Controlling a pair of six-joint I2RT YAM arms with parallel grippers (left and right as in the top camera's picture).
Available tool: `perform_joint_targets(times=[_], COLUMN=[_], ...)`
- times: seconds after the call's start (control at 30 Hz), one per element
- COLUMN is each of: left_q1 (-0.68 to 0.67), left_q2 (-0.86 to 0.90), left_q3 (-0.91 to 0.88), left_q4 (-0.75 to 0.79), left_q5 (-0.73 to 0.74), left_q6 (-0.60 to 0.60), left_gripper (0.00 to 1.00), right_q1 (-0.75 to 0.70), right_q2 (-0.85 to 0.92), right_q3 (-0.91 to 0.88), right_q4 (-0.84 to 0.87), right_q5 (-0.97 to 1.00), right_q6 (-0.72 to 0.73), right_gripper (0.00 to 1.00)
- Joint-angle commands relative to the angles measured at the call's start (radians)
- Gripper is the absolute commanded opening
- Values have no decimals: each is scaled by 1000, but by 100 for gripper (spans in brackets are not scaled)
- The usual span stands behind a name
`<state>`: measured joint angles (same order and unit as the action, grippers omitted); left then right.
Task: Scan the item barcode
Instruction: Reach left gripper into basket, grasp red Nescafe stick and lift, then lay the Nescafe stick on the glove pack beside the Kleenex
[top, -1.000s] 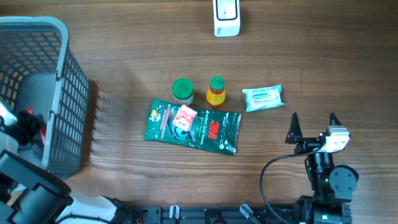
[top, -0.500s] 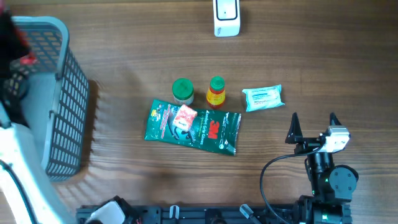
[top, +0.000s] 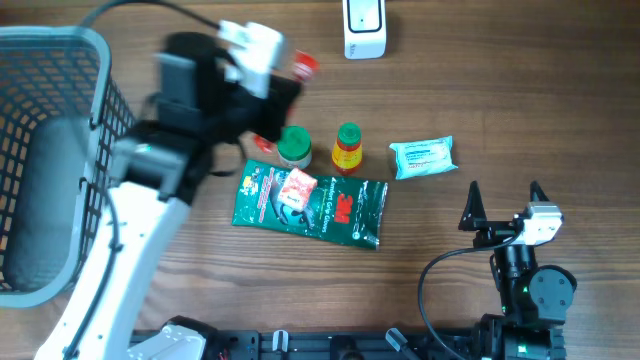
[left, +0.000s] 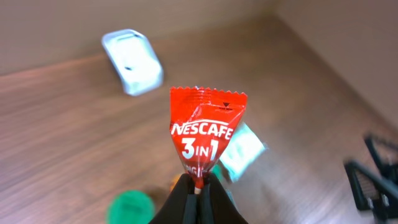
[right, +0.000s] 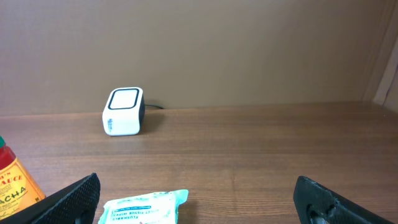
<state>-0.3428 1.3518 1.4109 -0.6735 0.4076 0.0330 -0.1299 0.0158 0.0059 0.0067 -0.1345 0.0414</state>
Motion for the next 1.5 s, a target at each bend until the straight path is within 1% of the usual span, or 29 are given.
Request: perform_joint_targets(times=[0.0,0.1,0.17,0.23,0.33,0.5,0.63,0.7,0.73,0.8,0.83,0.9,0.93,0.97,1.07,1.2,1.3,1.37,1.4,1.47], left_q1=[-161,-277,-329,-365,-393,-395,-421,-444,-460,-481,-492,-500,-500,-494,-456,-422,-413,-411,-412,-410], left_q2=[61,150,218,288,407,571,634,634,632,630,626,605,591,568,472,321,175,98,60,19], left_q3=[-5,-8,-24,-45,-68,-69,-69,-69,-68,-64,-55,-25,-10,11,71,89,89,89,89,89], left_q4=[-16,-62,-58,-45,-38,-33,-22,-10,6,24,23,18,18,19,19,57,214,364,463,594], left_q5=[-92,-153,-156,-191,-223,-222,-222,-222,-222,-222,-223,-224,-224,-229,-315,-445,-591,-669,-703,-712], left_q6=[103,102,102,101,81,56,56,56,56,56,56,57,57,57,57,131,240,288,317,382], left_gripper=[4,4,4,4,4,4,5,11,17,41,47,66,82,100,100,100,100,100,100,100], right_q1=[-3,-3,-3,-3,-3,-3,-3,-3,-3,-3,-3,-3,-3,-3,-3,-3,-3,-3,-3,-3], right_q2=[-2,-2,-2,-2,-2,-2,-2,-2,-2,-2,-2,-2,-2,-2,-2,-2,-2,-2,-2,-2], right_q3=[0,0,0,-1,0,0,-1,-1,0,0,0,-1,0,0,0,-1,-1,0,0,0], right_q4=[3,3,3,3,3,3,3,3,3,3,3,3,3,3,3,3,3,3,3,3], right_q5=[-5,-5,-5,-5,-5,-5,-5,-5,-5,-5,-5,-5,-5,-5,-5,-5,-5,-5,-5,-5], right_q6=[11,11,11,11,11,11,11,11,11,11,11,11,11,11,11,11,11,11,11,11], right_gripper=[100,100,99,100,100,100,99,100,100,100,100,100,100,100,100,100,100,100,100,100])
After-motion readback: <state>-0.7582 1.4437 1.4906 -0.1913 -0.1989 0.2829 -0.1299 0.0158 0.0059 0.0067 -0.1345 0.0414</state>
